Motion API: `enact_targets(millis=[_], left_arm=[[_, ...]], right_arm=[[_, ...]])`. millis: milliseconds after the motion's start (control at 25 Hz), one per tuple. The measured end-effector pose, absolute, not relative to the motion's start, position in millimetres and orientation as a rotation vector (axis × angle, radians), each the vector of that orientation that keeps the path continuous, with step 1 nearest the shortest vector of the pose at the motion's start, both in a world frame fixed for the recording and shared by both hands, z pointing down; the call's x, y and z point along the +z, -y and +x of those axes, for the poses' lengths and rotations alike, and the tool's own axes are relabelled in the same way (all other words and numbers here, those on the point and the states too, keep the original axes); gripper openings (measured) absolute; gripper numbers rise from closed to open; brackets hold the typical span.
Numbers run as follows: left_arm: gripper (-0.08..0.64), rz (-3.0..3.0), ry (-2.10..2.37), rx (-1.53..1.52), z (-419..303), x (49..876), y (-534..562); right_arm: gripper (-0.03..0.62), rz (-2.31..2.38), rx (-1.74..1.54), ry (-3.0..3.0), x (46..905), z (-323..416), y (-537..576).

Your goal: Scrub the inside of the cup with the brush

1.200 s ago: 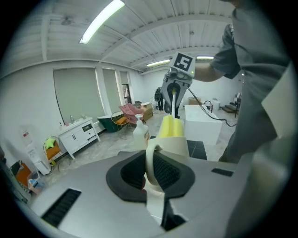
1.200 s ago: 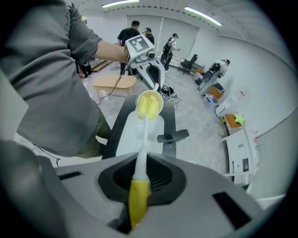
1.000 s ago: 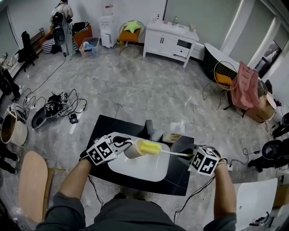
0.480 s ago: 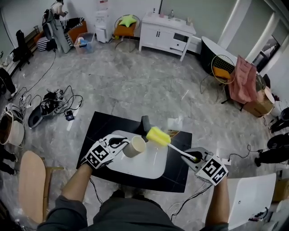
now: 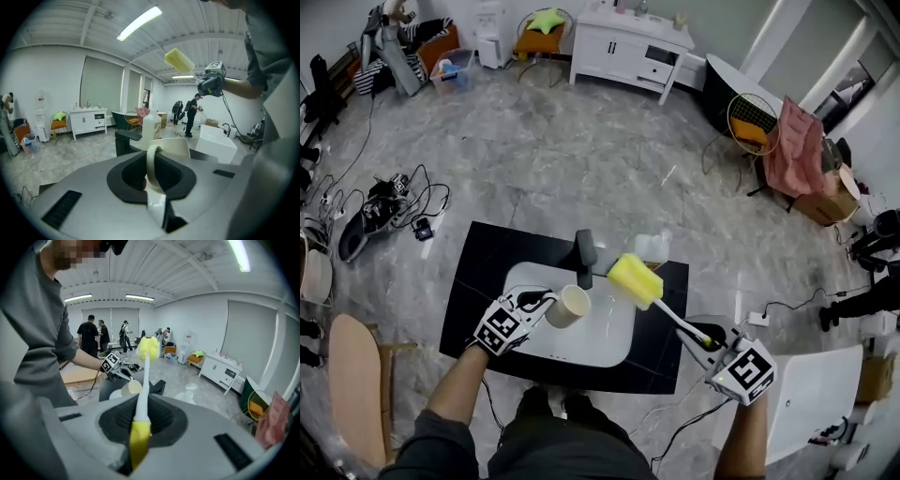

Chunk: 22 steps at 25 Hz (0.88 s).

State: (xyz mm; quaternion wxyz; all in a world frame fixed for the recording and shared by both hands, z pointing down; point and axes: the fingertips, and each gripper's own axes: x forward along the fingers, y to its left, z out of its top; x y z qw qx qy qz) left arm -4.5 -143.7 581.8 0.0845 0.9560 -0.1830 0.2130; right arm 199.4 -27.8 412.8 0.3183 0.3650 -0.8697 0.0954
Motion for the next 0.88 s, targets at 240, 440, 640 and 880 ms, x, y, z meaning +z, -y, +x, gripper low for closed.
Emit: enact_targets(millis=[240,440,640,880], left_arm=[[0.032,2.825,0.551,0.688,3.7,642.5,154.8],[0.031,2.840,0.486,0.754,13.6,680.4,145.9],[0.031,2.820,0.510,0.763,24.6,715.1,150.0],[0.031,2.788,0.548,0.805,28.9,767.9,163.5]], right_arm=[[0.023,0.983,0.257,2.273,417.3,209.2,30.6],[0.023,1.007,0.275,2.286,425.6,209.1,37.4],[0.023,1.015,0.313,2.299,437.1,210.9,42.2],[0.024,1.026,0.339,2.293,449.8,211.7,46.9]])
